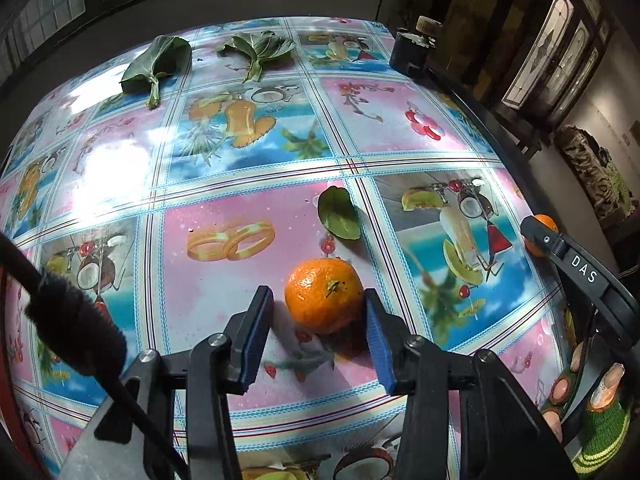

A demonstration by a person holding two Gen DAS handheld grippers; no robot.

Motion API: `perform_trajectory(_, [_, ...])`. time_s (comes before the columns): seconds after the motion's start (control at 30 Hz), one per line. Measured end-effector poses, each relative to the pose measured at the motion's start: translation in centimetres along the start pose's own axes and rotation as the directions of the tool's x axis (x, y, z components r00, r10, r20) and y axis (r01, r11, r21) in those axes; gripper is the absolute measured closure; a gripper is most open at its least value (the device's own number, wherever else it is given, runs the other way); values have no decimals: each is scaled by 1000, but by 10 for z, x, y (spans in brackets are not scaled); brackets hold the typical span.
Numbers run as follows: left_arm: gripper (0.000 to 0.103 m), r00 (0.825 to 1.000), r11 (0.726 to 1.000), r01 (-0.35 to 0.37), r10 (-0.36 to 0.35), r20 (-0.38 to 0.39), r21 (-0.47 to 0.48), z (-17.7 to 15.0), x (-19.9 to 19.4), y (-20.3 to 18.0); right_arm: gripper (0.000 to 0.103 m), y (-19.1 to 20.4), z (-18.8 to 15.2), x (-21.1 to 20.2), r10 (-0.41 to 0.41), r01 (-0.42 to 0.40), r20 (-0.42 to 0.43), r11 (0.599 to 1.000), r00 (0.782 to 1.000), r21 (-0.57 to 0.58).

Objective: Organize fruits
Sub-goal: 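Grasp a mandarin with the left tool while the right tool grasps another mandarin, then carry both mandarins into the tray and lower them inside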

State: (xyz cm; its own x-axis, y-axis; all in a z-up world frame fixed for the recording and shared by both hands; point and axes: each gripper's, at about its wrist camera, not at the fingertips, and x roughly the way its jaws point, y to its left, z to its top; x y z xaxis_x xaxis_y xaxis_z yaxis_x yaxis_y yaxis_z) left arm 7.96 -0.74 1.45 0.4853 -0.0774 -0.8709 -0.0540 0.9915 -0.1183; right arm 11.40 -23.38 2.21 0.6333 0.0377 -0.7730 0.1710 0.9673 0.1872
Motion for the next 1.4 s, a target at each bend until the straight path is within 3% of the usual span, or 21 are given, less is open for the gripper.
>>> perform_trajectory(0.1, [66, 1000, 999, 27, -28, -13, -39, -4, -6, 15, 65, 6, -6, -5, 80, -80, -9, 997, 997, -12])
perform_trajectory(0.33, [66, 1000, 992, 15, -15, -1, -123, -27, -32, 60, 65, 37, -37, -28, 209, -212, -43, 974, 977, -78])
perform_trajectory(0.63, [67, 990, 964, -117, 131, 47, -237, -61, -83, 117, 65, 106, -87, -62, 346, -368, -134, 906, 929, -210])
perform_trajectory(0.93, [67, 976, 933, -192, 214, 41, -304, -100, -111, 164, 65, 176, -133, -90, 420, -476, -227, 807, 879, -349])
perform_trajectory(1.2, [67, 968, 910, -219, 249, 42, -351, -120, -125, 193, 65, 216, -163, -102, 426, -506, -274, 752, 862, -423])
perform_trajectory(1.4, [67, 956, 897, -244, 286, 62, -370, -128, -136, 207, 65, 233, -176, -111, 414, -501, -281, 728, 866, -468])
